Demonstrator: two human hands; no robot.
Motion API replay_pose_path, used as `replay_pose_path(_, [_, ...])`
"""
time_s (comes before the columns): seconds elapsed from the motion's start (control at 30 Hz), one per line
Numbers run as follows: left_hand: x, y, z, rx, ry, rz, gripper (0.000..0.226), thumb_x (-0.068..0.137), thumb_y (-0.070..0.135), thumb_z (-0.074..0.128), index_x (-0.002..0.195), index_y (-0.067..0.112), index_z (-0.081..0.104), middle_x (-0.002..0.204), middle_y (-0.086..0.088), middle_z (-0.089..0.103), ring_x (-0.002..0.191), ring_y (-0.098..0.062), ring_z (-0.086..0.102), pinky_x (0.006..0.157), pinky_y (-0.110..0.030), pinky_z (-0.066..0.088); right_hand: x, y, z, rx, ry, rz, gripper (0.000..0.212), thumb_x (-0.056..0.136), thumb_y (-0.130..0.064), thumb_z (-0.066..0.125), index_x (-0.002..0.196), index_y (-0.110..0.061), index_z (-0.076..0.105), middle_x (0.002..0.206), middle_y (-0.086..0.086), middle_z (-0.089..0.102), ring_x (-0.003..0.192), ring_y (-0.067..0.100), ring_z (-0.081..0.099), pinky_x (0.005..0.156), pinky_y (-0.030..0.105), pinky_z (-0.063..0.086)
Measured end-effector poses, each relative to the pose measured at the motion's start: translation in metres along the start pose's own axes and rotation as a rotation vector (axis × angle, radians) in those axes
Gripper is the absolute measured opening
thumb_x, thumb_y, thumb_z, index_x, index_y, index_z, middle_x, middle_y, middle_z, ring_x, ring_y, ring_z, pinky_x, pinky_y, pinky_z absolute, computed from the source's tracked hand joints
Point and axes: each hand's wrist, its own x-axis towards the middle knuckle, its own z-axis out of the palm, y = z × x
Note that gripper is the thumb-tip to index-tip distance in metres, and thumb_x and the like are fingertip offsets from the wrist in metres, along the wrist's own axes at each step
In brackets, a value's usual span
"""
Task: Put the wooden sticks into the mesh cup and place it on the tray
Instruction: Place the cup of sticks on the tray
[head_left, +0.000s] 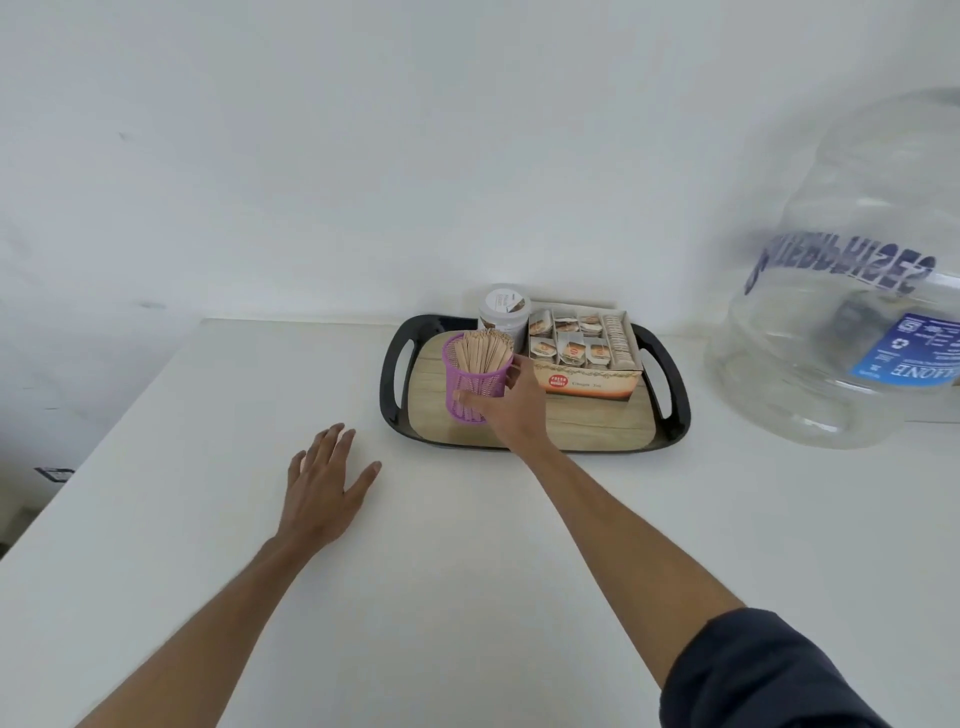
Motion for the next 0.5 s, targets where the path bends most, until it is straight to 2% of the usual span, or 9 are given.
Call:
replay_pose_path(0.17, [0.026, -0.022, 0.0, 0.054, -0.028, -0.027, 0.065, 0.097, 0.051, 0.043, 0.148, 0.013, 0.034, 0.159, -0.003, 0.026, 0.148, -0.018, 0.016, 0.118, -0.045, 0.01, 0.029, 0.011, 0.021, -0.017, -0.009, 0.045, 0.086, 0.055, -0.027, 0.095, 0.126, -0.016, 0.049, 0.113, -0.007, 0.061, 0.101, 0.011, 0.059, 0.073, 0.011, 0.046])
replay_pose_path(0.27, [0.039, -0.031, 0.001, 0.073, -0.039, -0.039, 0.066, 0.096, 0.053, 0.041, 0.149, 0.014, 0.033, 0.16, -0.003, 0.026, 0.149, -0.018, 0.015, 0.119, -0.046, 0.009, 0.042, 0.019, 0.03, -0.024, -0.013, 0.05, 0.084, 0.056, -0.025, 0.095, 0.126, -0.017, 0.048, 0.109, -0.012, 0.057, 0.098, 0.007, 0.056, 0.063, 0.004, 0.045])
replay_pose_path(0.33, [0.047, -0.035, 0.002, 0.085, -0.042, -0.041, 0.067, 0.096, 0.054, 0.04, 0.149, 0.014, 0.033, 0.159, -0.003, 0.026, 0.148, -0.018, 0.015, 0.119, -0.046, 0.008, 0.05, 0.026, 0.035, -0.009, 0.002, 0.045, 0.082, 0.056, -0.022, 0.095, 0.124, -0.022, 0.048, 0.105, -0.018, 0.056, 0.099, 0.007, 0.056, 0.066, 0.002, 0.045])
replay_pose_path(0.43, [0.056, -0.042, 0.004, 0.09, -0.03, -0.048, 0.066, 0.096, 0.054, 0.04, 0.148, 0.013, 0.034, 0.158, -0.004, 0.029, 0.148, -0.019, 0.018, 0.119, -0.047, 0.009, 0.06, 0.031, 0.045, -0.028, 0.036, 0.053, 0.089, 0.056, -0.025, 0.094, 0.134, -0.022, 0.05, 0.115, -0.011, 0.05, 0.109, 0.013, 0.056, 0.085, 0.021, 0.05])
replay_pose_path(0.5, [0.06, -0.045, 0.006, 0.088, -0.027, -0.058, 0.066, 0.096, 0.054, 0.04, 0.147, 0.013, 0.035, 0.157, -0.005, 0.031, 0.147, -0.02, 0.019, 0.119, -0.048, 0.01, 0.067, 0.031, 0.051, -0.121, 0.065, 0.055, 0.093, 0.055, -0.038, 0.092, 0.137, -0.026, 0.049, 0.119, -0.007, 0.046, 0.104, 0.011, 0.054, 0.081, 0.022, 0.046])
